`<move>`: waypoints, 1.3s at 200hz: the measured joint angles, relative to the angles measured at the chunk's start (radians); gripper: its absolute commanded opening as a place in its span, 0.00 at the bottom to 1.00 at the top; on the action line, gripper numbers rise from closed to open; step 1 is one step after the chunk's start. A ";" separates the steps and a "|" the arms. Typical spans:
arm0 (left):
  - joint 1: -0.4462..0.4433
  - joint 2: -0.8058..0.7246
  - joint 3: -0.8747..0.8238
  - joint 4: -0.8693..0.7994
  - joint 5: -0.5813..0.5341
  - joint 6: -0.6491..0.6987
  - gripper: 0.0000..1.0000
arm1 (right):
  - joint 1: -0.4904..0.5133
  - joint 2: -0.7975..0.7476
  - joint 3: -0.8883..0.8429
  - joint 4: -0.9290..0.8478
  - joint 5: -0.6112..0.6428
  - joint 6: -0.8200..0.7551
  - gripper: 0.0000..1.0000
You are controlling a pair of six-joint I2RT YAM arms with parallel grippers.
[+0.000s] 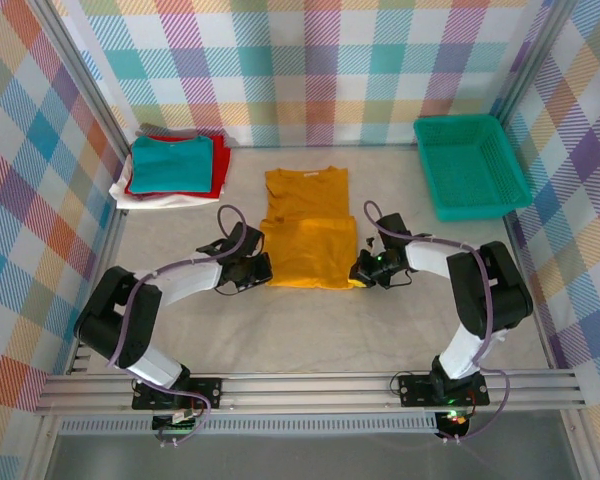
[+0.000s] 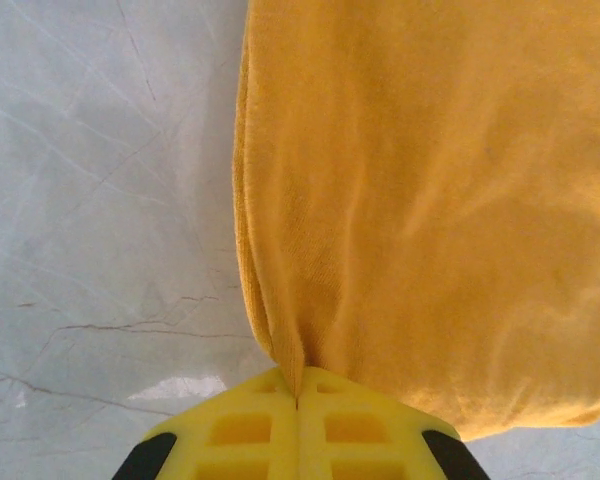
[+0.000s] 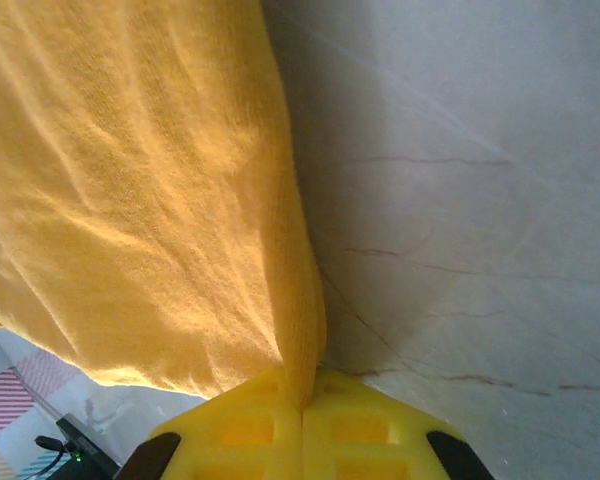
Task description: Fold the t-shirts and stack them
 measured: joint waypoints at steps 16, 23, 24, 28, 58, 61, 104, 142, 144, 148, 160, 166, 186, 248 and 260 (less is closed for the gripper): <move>0.000 -0.021 -0.008 0.000 -0.003 0.000 0.00 | 0.000 -0.023 -0.008 -0.003 0.007 0.000 0.00; 0.000 -0.032 -0.012 -0.006 -0.005 0.000 0.00 | -0.001 -0.039 -0.012 -0.005 0.010 0.000 0.00; 0.000 -0.034 -0.013 -0.007 -0.005 0.000 0.00 | -0.001 -0.042 -0.013 -0.006 0.010 0.000 0.00; 0.000 -0.042 -0.015 -0.014 -0.006 0.001 0.00 | -0.002 -0.052 -0.014 -0.008 0.012 0.000 0.00; 0.000 -0.121 -0.043 -0.058 -0.011 0.016 0.00 | -0.002 -0.134 -0.030 -0.037 0.018 -0.008 0.00; 0.000 -0.130 -0.046 -0.064 -0.011 0.018 0.00 | -0.002 -0.143 -0.033 -0.039 0.018 -0.009 0.00; -0.043 -0.299 -0.143 -0.108 0.010 0.034 0.00 | 0.000 -0.301 -0.144 -0.087 0.007 -0.023 0.00; -0.164 -0.473 -0.243 -0.173 0.033 -0.021 0.00 | 0.054 -0.516 -0.265 -0.197 0.018 -0.011 0.00; -0.172 -0.483 -0.245 -0.177 0.032 -0.026 0.00 | 0.057 -0.523 -0.267 -0.202 0.020 -0.010 0.00; -0.187 -0.508 -0.248 -0.188 0.029 -0.035 0.00 | 0.067 -0.551 -0.272 -0.217 0.022 -0.006 0.00; -0.219 -0.571 -0.250 -0.206 0.029 -0.057 0.00 | 0.082 -0.623 -0.277 -0.255 0.031 0.009 0.00; -0.230 -0.600 -0.250 -0.206 0.031 -0.065 0.00 | 0.085 -0.658 -0.277 -0.269 0.039 0.016 0.00; -0.237 -0.636 -0.219 -0.248 0.023 -0.080 0.00 | 0.085 -0.715 -0.251 -0.327 0.075 0.040 0.00; -0.069 -0.537 0.056 -0.306 0.019 -0.045 0.00 | 0.053 -0.559 0.114 -0.405 0.175 0.040 0.00; -0.016 -0.482 0.101 -0.303 0.028 -0.018 0.00 | 0.043 -0.487 0.191 -0.397 0.184 0.024 0.00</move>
